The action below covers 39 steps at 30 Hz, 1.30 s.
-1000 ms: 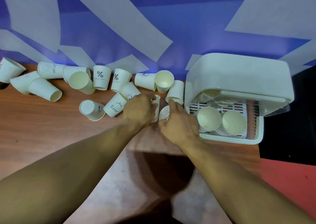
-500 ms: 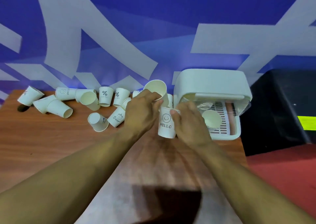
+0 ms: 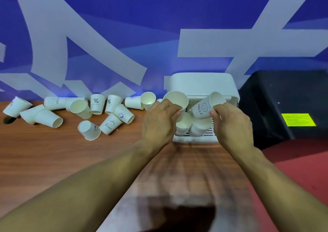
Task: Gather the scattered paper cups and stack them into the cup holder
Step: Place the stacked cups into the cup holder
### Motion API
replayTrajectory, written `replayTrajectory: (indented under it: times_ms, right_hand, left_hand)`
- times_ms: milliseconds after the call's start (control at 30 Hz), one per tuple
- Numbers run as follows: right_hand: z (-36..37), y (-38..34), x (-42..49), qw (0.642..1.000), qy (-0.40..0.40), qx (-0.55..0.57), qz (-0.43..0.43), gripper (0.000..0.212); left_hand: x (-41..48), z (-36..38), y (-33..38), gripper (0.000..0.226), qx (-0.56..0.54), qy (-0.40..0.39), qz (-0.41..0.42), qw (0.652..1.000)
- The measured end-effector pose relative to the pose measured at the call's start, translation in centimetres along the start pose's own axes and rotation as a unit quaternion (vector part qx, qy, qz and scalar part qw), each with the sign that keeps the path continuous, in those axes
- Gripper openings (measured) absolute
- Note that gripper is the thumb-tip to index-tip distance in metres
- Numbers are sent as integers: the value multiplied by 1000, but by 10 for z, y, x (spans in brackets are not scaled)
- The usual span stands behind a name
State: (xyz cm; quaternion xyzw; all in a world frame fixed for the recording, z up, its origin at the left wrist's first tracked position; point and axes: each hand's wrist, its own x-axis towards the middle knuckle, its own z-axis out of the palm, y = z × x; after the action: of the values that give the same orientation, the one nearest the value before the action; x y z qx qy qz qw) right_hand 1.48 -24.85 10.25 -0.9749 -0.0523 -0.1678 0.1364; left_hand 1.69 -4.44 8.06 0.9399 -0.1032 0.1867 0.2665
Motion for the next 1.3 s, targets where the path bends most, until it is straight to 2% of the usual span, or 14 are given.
replayTrajectory:
  times_ms: [167,333,967,1133,1300]
  right_hand:
    - [20,15,-4,998,-35,-40,-30,17]
    - [38,28,-9,994,-70,-48,-62,19]
    - [90,38,-11,983,-176,-26,-55,14]
    - [93,35,-10,982,-177,-18,-55,18]
    - [96,35,-9,982,-181,-20,-38,9]
  left_hand:
    - [-3,14,6,21,-14,-8,31,999]
    - [-3,30,2,12,-21,-14,10,1000]
    - [-6,54,-22,17,-38,-25,18,999]
    - [-7,57,-26,16,-38,-26,24,999]
    - [-11,63,-26,17,-43,-48,24,998]
